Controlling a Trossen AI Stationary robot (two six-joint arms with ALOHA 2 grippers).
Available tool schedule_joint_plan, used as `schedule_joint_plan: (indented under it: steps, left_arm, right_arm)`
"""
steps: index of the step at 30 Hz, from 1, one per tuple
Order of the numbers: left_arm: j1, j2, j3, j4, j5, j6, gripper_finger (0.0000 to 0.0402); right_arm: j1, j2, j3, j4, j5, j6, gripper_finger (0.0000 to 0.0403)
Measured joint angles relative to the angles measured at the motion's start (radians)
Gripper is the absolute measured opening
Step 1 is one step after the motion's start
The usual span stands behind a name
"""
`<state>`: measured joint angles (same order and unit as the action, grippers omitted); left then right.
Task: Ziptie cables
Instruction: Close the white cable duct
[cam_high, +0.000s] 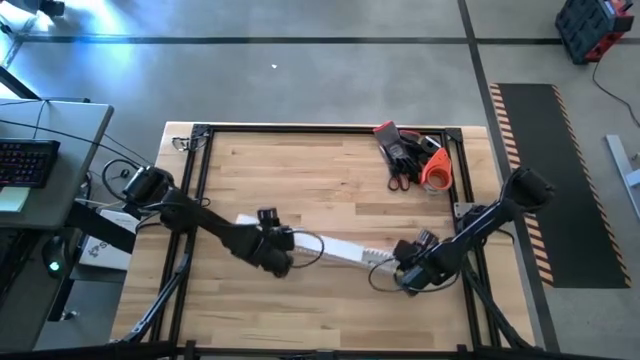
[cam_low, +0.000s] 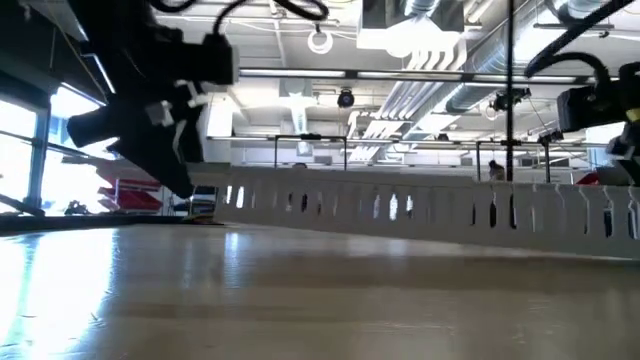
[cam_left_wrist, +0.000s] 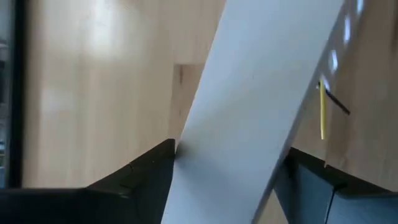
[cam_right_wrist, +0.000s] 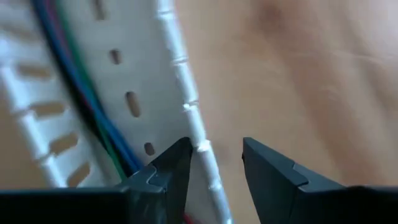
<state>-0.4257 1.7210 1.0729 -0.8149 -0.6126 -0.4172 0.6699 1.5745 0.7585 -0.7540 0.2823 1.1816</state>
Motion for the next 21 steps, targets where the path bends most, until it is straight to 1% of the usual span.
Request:
schedule_joint_plan:
  steps: [4, 8, 9, 11, 12, 15, 16, 18, 19, 21]
  left_arm:
    - [0.068, 0.000, -0.011, 0.001, 0.129, 0.061, 0.0255]
    - [0.134, -0.006, -0.008, -0.015, 0.307, 0.154, 0.0295]
    - [0.144, -0.006, -0.005, -0.028, 0.330, 0.162, 0.0302]
    - [0.153, -0.003, 0.013, -0.088, 0.309, 0.160, 0.0309]
    - [0.153, -0.001, 0.025, -0.126, 0.273, 0.158, 0.0310]
    - [0.143, -0.001, 0.061, -0.159, 0.108, 0.134, 0.0312]
    - [0.139, -0.001, 0.073, -0.152, 0.051, 0.116, 0.0312]
    - [0.134, -0.001, 0.095, -0.145, -0.026, 0.058, 0.0312]
    - [0.133, -0.001, 0.101, -0.131, -0.045, 0.020, 0.0312]
    - [0.128, -0.002, 0.112, -0.091, -0.049, -0.053, 0.0312]
  right_arm:
    - [0.013, 0.004, 0.036, 0.113, -0.013, -0.065, 0.0132]
    - [0.014, 0.004, 0.063, 0.157, -0.001, -0.116, 0.0132]
    - [0.014, 0.003, 0.063, 0.173, 0.007, -0.125, 0.0132]
    - [0.013, 0.003, 0.063, 0.187, 0.032, -0.127, 0.0132]
    - [0.012, 0.004, 0.061, 0.183, 0.037, -0.124, 0.0132]
    - [0.009, 0.025, 0.061, 0.200, 0.035, -0.094, 0.0132]
    - [0.008, 0.035, 0.061, 0.221, 0.025, -0.084, 0.0132]
    - [0.009, 0.050, 0.061, 0.274, -0.014, -0.083, 0.0132]
    - [0.009, 0.056, 0.061, 0.290, -0.036, -0.082, 0.0132]
    - [0.013, 0.069, 0.061, 0.359, -0.057, -0.083, 0.0132]
